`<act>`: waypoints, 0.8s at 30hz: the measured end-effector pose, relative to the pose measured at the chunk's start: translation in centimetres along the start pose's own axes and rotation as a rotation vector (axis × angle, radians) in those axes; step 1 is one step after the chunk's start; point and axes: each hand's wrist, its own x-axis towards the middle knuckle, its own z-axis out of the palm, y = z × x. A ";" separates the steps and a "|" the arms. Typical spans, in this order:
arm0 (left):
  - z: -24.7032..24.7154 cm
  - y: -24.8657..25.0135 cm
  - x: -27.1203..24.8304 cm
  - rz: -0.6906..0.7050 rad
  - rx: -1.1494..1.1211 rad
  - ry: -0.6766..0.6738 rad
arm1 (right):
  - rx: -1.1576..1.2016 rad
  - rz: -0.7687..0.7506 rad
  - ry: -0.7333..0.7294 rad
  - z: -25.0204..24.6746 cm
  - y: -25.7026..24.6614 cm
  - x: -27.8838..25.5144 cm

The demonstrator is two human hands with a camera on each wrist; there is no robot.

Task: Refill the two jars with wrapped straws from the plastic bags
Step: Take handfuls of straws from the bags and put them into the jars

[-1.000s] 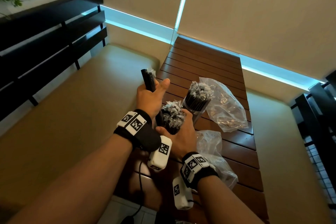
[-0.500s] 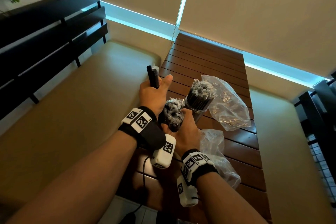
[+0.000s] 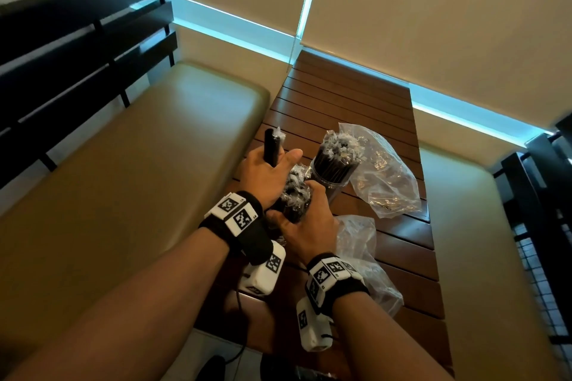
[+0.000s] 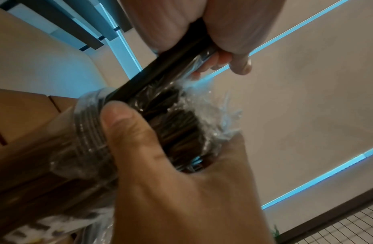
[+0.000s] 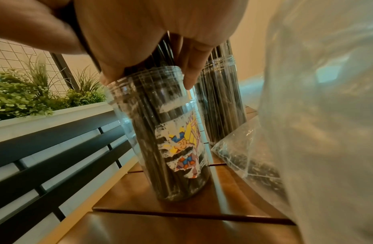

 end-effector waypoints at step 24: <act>-1.4 6.1 0.2 0.536 0.473 -0.199 | 0.117 0.023 0.077 1.4 -1.1 0.3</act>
